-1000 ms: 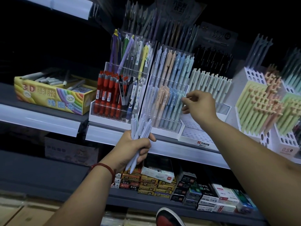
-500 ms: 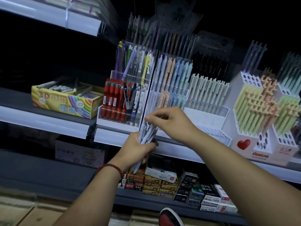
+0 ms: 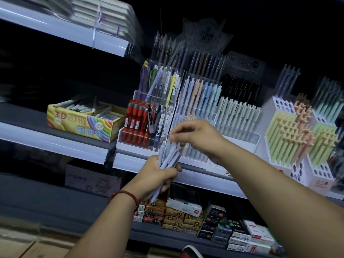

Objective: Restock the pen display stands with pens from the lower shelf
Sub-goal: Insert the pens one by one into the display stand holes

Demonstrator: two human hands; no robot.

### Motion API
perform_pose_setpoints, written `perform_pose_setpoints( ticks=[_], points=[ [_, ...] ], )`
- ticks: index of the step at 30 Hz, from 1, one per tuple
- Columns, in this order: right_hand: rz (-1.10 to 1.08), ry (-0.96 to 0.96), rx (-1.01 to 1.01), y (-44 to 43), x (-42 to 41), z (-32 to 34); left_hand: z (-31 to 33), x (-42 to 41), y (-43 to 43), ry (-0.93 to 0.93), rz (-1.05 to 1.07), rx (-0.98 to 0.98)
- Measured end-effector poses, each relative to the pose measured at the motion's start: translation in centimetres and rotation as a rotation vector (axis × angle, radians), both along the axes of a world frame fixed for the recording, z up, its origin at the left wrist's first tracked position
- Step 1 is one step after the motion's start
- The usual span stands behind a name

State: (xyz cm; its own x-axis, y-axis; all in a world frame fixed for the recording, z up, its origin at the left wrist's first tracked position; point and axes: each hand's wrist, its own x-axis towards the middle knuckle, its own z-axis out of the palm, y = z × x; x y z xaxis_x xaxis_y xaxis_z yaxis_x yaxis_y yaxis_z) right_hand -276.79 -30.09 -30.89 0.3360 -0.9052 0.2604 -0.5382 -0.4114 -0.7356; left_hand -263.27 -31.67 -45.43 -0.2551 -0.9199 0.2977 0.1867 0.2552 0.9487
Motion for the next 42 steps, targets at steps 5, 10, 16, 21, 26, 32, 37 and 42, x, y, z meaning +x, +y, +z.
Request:
perform_pose_setpoints(
  ticks=[5, 10, 16, 21, 26, 32, 37, 42],
  points=[
    [-0.220, -0.258, -0.113, -1.8, -0.3, 3.4, -0.8, 0.3, -0.9, 0.111, 0.068, 0.046],
    [-0.396, -0.181, -0.317, -4.5, 0.4, 4.6, -1.9, 0.9, -1.8, 0.164, 0.132, 0.063],
    [-0.465, -0.180, -0.421, -5.7, -0.7, 4.9, -2.7, 1.4, -2.7, 0.243, 0.126, 0.081],
    [-0.510, -0.282, -0.385, -5.7, -3.9, 5.2, -2.2, 0.5, -2.9, 0.243, 0.087, 0.087],
    [-0.542, -0.322, -0.355, -5.5, -6.3, 4.6, -2.4, 0.1, -2.6, 0.235, 0.112, 0.081],
    [-0.549, -0.208, -0.309, -6.4, -7.5, 3.4, -2.7, 0.0, -2.6, 0.230, 0.132, 0.079],
    [-0.460, -0.083, -0.137, -7.2, -7.4, 1.9, -2.9, -0.2, -2.8, 0.231, 0.154, 0.088],
    [-0.470, -0.150, -0.178, -7.8, -7.2, 0.5, -2.8, -0.3, -2.6, 0.213, 0.165, 0.091]
  ],
)
